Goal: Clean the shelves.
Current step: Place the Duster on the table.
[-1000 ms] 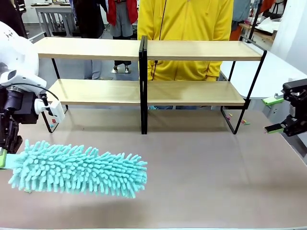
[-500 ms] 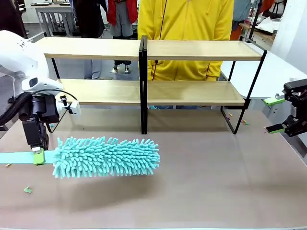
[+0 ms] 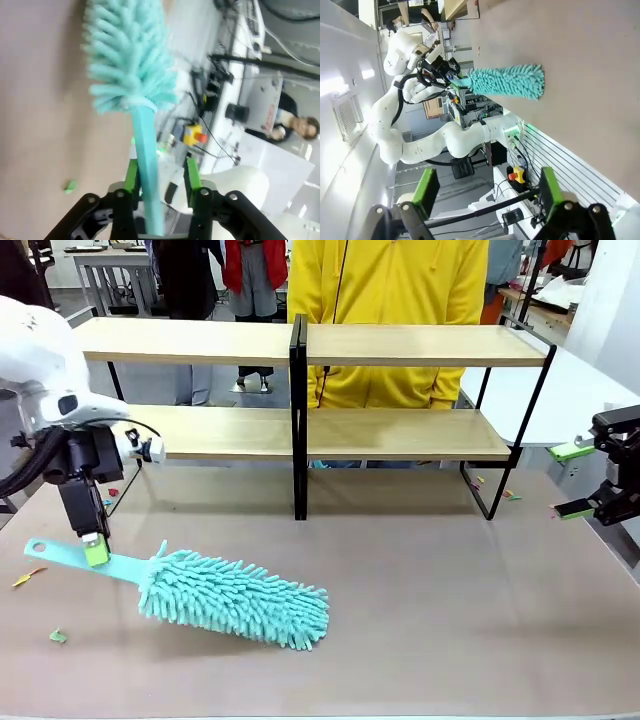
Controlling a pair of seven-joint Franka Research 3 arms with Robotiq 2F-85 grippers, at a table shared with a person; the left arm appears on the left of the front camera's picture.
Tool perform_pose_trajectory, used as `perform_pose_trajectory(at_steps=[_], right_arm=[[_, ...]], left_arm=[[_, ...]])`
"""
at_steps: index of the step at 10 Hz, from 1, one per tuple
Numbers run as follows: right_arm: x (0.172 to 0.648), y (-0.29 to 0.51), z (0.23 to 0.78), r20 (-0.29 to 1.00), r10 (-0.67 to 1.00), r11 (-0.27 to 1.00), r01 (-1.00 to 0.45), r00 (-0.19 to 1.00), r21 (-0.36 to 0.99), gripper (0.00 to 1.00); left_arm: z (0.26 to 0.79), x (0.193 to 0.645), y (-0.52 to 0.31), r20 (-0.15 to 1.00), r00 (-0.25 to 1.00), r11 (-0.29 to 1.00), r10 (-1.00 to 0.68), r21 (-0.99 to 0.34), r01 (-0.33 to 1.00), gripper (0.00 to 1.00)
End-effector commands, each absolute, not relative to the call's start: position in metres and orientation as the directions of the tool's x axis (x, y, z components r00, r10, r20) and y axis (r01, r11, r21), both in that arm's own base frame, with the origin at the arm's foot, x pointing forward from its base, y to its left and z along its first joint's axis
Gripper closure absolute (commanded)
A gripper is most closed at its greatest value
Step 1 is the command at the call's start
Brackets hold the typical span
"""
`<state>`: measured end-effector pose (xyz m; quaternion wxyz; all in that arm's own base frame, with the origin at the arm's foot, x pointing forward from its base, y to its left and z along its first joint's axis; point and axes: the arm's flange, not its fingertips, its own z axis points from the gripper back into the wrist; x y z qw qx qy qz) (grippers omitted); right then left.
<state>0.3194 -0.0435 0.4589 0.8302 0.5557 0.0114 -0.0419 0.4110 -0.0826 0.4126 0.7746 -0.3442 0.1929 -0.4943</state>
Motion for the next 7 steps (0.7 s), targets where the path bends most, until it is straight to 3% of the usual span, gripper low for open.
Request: perform_pose_trajectory(at_steps=[1, 2, 3, 6, 7], right_arm=[[0.322, -0.042, 0.459, -0.039, -0.055, 0.353, 0.056, 0.998, 0.934, 0.0], [0.319, -0.043, 0.459, -0.065, -0.057, 0.379, 0.082, 0.996, 0.922, 0.0], [0.318, -0.044, 0.462, -0.066, -0.052, 0.346, 0.08, 0.996, 0.935, 0.0], [0.31, -0.047, 0.481, -0.084, -0.031, 0.173, 0.088, 0.996, 0.981, 0.0], [0.308, -0.044, 0.488, -0.084, -0.012, 0.138, 0.085, 0.996, 0.987, 0.0]], left_arm=[[0.429, 0.388, -0.064, 0.186, 0.569, 0.353, -0.801, -0.621, 0.7, 0.0], [0.444, 0.379, -0.045, 0.286, 0.605, 0.353, -0.743, -0.6, 0.718, 0.06], [0.456, 0.37, -0.025, 0.374, 0.596, 0.273, -0.711, -0.634, 0.723, 0.0], [0.477, 0.351, 0.024, 0.625, 0.617, -0.093, -0.478, -0.735, 0.672, 0.0], [0.483, 0.347, 0.041, 0.684, 0.606, -0.189, -0.406, -0.712, 0.676, 0.0]])
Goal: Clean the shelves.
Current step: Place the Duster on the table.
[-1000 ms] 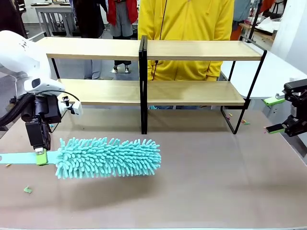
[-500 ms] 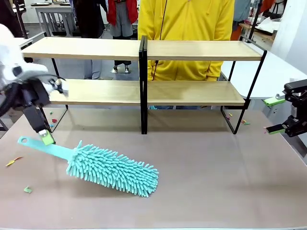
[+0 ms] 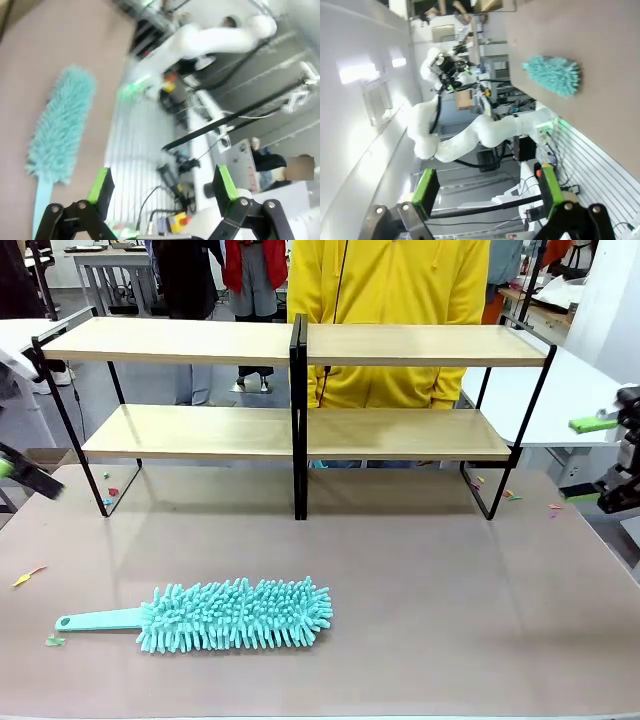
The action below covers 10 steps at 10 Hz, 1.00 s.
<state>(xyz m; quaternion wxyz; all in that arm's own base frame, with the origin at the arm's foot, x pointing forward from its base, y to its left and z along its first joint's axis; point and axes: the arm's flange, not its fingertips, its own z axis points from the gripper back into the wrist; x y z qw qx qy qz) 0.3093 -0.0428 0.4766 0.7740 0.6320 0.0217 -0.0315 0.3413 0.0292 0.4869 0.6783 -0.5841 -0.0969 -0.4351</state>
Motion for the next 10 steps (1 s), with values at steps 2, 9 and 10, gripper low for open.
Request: perform_pose_trajectory(at_steps=[2, 9, 10], right_arm=[[0.304, -0.044, 0.503, -0.019, 0.029, 0.079, 0.016, 0.999, 0.997, 0.0], [0.305, -0.04, 0.493, -0.05, 0.02, 0.127, 0.047, 0.999, 0.991, 0.0], [0.305, -0.04, 0.493, -0.05, 0.02, 0.127, 0.047, 0.999, 0.991, 0.0]], left_arm=[[0.482, 0.349, 0.05, 0.68, 0.62, -0.335, -0.391, -0.733, 0.592, 0.0], [0.486, 0.332, 0.047, 0.703, 0.596, -0.277, -0.388, -0.706, 0.652, 0.0], [0.486, 0.332, 0.047, 0.703, 0.596, -0.277, -0.388, -0.706, 0.652, 0.0]])
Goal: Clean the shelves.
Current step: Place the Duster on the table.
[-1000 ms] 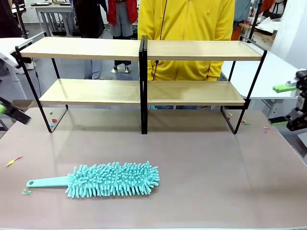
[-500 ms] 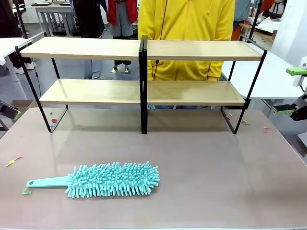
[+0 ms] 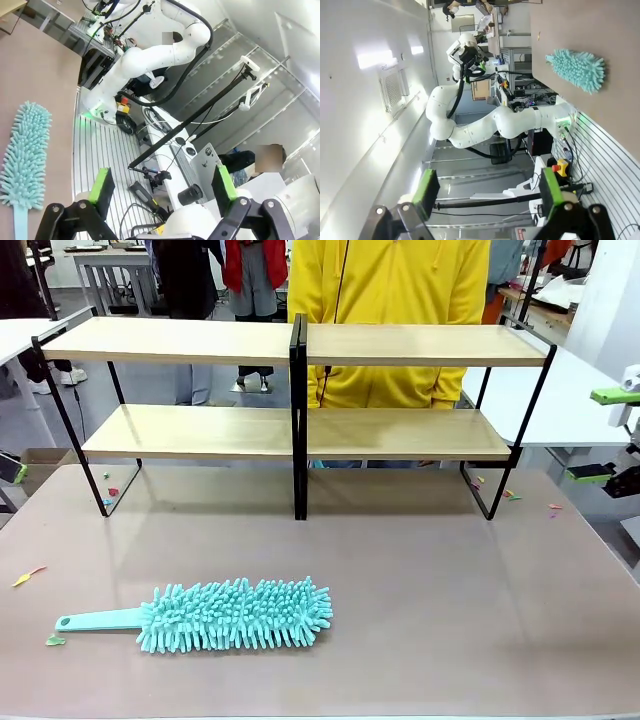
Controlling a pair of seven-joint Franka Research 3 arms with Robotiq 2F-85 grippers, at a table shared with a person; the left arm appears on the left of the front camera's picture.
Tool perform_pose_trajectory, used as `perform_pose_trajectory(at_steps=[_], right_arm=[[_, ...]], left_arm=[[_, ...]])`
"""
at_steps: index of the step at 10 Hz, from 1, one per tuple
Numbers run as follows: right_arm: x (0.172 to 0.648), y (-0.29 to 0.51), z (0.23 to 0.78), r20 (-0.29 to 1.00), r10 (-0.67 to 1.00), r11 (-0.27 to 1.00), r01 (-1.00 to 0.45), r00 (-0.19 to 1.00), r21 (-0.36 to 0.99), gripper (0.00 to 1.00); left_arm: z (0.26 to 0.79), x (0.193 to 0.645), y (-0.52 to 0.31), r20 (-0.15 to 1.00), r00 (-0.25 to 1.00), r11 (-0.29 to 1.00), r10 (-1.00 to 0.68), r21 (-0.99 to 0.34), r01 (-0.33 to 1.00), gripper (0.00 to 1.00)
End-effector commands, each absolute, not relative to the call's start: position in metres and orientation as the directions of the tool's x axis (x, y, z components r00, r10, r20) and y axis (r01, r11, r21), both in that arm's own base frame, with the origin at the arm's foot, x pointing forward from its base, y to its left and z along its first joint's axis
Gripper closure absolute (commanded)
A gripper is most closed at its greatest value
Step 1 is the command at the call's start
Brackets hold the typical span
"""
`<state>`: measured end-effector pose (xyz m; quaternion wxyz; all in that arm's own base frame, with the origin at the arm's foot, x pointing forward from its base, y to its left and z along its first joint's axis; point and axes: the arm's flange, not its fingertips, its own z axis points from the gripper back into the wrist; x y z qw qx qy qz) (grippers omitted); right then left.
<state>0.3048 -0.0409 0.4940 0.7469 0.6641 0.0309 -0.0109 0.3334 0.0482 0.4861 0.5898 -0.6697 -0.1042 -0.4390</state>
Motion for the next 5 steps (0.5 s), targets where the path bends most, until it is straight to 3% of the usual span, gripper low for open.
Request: perform_pose_trajectory(at_steps=[1, 5], right_arm=[[0.3048, -0.0404, 0.4929, -0.05, 0.02, 0.127, 0.047, 0.999, 0.991, 0.0], [0.3048, -0.0404, 0.4929, -0.05, 0.02, 0.127, 0.047, 0.999, 0.991, 0.0]], left_arm=[[0.4855, 0.3318, 0.047, 0.703, 0.596, -0.277, -0.388, -0.706, 0.652, 0.0], [0.4855, 0.3318, 0.047, 0.703, 0.596, -0.277, -0.388, -0.706, 0.652, 0.0]])
